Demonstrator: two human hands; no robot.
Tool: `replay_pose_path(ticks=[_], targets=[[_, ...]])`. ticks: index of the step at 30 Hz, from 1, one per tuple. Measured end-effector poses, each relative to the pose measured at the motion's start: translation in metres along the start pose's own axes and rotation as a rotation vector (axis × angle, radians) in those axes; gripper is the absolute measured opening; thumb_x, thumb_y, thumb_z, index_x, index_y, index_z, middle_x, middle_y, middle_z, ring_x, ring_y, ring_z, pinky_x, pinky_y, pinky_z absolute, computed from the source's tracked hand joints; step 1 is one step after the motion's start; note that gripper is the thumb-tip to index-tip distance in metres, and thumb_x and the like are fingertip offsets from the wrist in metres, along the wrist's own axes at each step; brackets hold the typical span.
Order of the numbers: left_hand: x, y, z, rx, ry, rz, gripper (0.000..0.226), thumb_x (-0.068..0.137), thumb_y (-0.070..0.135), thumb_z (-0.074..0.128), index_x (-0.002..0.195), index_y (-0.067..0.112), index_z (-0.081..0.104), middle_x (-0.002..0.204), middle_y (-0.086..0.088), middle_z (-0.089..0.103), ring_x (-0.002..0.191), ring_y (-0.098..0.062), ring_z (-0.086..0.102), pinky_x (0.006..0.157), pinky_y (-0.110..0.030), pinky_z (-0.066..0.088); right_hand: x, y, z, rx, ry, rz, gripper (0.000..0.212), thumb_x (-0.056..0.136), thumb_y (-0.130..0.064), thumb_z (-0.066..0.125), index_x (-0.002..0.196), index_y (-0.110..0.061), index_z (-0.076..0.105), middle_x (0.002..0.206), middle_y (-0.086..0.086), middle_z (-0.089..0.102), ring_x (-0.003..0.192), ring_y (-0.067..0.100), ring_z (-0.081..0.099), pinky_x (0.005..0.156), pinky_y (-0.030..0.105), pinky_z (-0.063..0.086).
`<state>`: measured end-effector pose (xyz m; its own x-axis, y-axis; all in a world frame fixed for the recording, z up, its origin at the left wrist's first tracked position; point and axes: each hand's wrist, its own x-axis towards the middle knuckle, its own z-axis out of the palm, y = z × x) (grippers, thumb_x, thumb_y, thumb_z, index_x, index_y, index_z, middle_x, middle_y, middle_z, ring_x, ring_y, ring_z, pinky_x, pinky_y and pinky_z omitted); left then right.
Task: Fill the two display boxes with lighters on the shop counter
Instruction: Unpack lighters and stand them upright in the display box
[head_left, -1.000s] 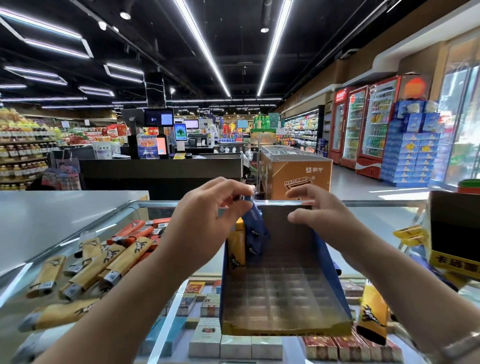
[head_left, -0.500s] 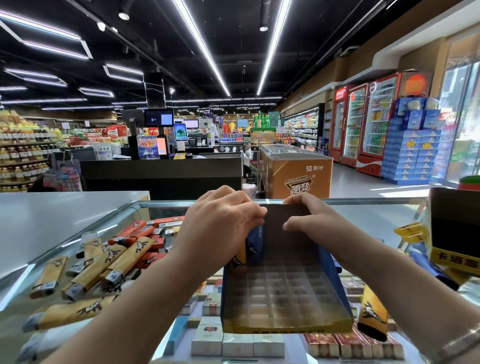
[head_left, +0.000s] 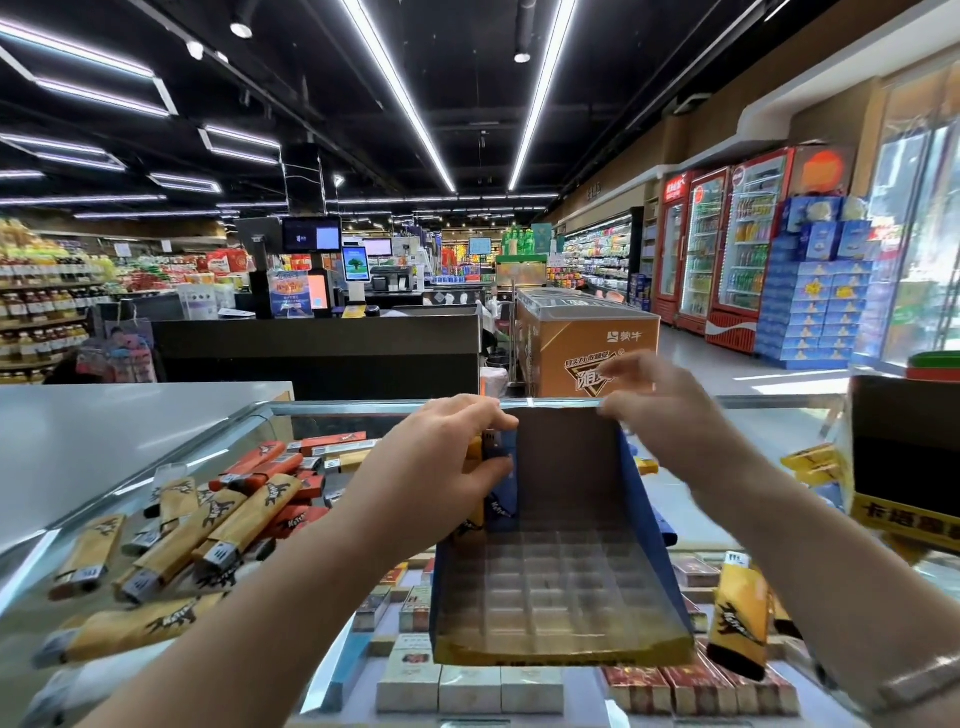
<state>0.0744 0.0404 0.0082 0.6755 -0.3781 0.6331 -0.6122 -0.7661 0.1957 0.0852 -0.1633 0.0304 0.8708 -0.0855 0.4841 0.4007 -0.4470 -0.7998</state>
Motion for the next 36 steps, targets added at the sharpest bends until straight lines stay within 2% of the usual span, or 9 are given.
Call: replay_pose_path(ticks=[3,9,14,19,21,24,28,32,36], targets=[[0.0,0.0,0.001,0.015,0.025,0.004,0.028,0.085,0.028,0.062,0.114,0.027,0.058,0.126,0.01,0.056,0.117,-0.009,0.047,0.09,-0.021,0.038,0.005,-0.002,-0.026,-0.157,0.188,-0.109,0.016,0.085,-0.006,0.056,0.079,-0.02,0.058,0.079,-0.001,0.058,0.071,0.011,0.053,0.059,0.024,0.045],[0.001,0.003,0.001,0.015,0.053,0.01,0.025,0.084,0.025,0.063,0.109,0.023,0.06,0.119,0.007,0.06,0.111,-0.01,0.05,0.086,-0.019,0.038,0.002,0.011,-0.017,-0.611,-0.374,0.241,0.005,0.085,-0.01,0.062,0.08,-0.011,0.062,0.074,0.005,0.06,0.065,0.013,0.052,0.052,0.022,0.042],[0.002,0.001,0.001,0.042,0.083,-0.013,0.022,0.084,0.024,0.064,0.106,0.022,0.06,0.116,0.006,0.061,0.108,-0.012,0.052,0.082,-0.021,0.041,0.003,0.019,-0.012,-0.683,-0.508,0.316,0.021,0.082,-0.01,0.065,0.101,-0.003,0.064,0.073,0.008,0.058,0.065,0.017,0.054,0.051,0.023,0.045],[0.001,-0.002,0.0,0.067,0.081,-0.086,0.019,0.085,0.029,0.06,0.102,0.023,0.054,0.113,0.007,0.06,0.107,-0.013,0.05,0.082,-0.033,0.047,0.002,0.025,-0.006,-0.727,-0.586,0.3,0.015,0.08,-0.009,0.065,0.094,-0.007,0.064,0.085,0.01,0.062,0.074,0.018,0.059,0.056,0.022,0.045],[0.002,-0.002,0.0,0.067,0.073,-0.102,0.017,0.086,0.028,0.06,0.1,0.023,0.052,0.113,0.006,0.06,0.106,-0.013,0.05,0.081,-0.029,0.046,0.002,0.026,-0.006,-0.707,-0.563,0.277,0.006,0.082,-0.006,0.06,0.083,-0.012,0.058,0.078,0.006,0.056,0.068,0.015,0.053,0.051,0.02,0.039],[0.003,-0.003,-0.002,0.056,0.071,-0.149,0.015,0.086,0.026,0.059,0.098,0.023,0.051,0.112,0.002,0.061,0.102,-0.015,0.051,0.077,-0.027,0.043,0.008,0.033,-0.009,-0.628,-0.367,0.211,0.025,0.08,0.0,0.056,0.072,-0.021,0.043,0.076,0.002,0.047,0.067,0.011,0.044,0.053,0.023,0.032],[0.003,-0.003,-0.005,0.041,0.066,-0.218,0.012,0.086,0.025,0.056,0.094,0.024,0.047,0.106,0.001,0.061,0.093,-0.016,0.052,0.073,-0.029,0.045,0.018,0.045,-0.012,-0.673,-0.149,0.113,0.023,0.08,0.002,0.05,0.071,-0.019,0.046,0.076,0.002,0.049,0.075,0.02,0.048,0.063,0.03,0.039],[0.003,-0.005,-0.006,0.055,0.075,-0.236,0.013,0.086,0.028,0.055,0.095,0.025,0.046,0.093,0.006,0.055,0.085,-0.014,0.05,0.07,-0.03,0.047,0.023,0.054,-0.001,-0.751,-0.232,0.016,0.047,0.081,0.007,0.046,0.116,-0.022,0.055,0.121,0.005,0.057,0.108,0.023,0.05,0.084,0.034,0.045],[0.004,-0.006,-0.005,0.052,0.091,-0.229,0.013,0.087,0.028,0.055,0.095,0.025,0.045,0.089,0.008,0.052,0.086,-0.015,0.05,0.072,-0.032,0.049,0.026,0.068,0.018,-0.951,-0.443,-0.041,0.079,0.083,0.01,0.037,0.147,-0.031,0.019,0.157,-0.005,0.014,0.144,0.017,0.006,0.115,0.048,0.015]])
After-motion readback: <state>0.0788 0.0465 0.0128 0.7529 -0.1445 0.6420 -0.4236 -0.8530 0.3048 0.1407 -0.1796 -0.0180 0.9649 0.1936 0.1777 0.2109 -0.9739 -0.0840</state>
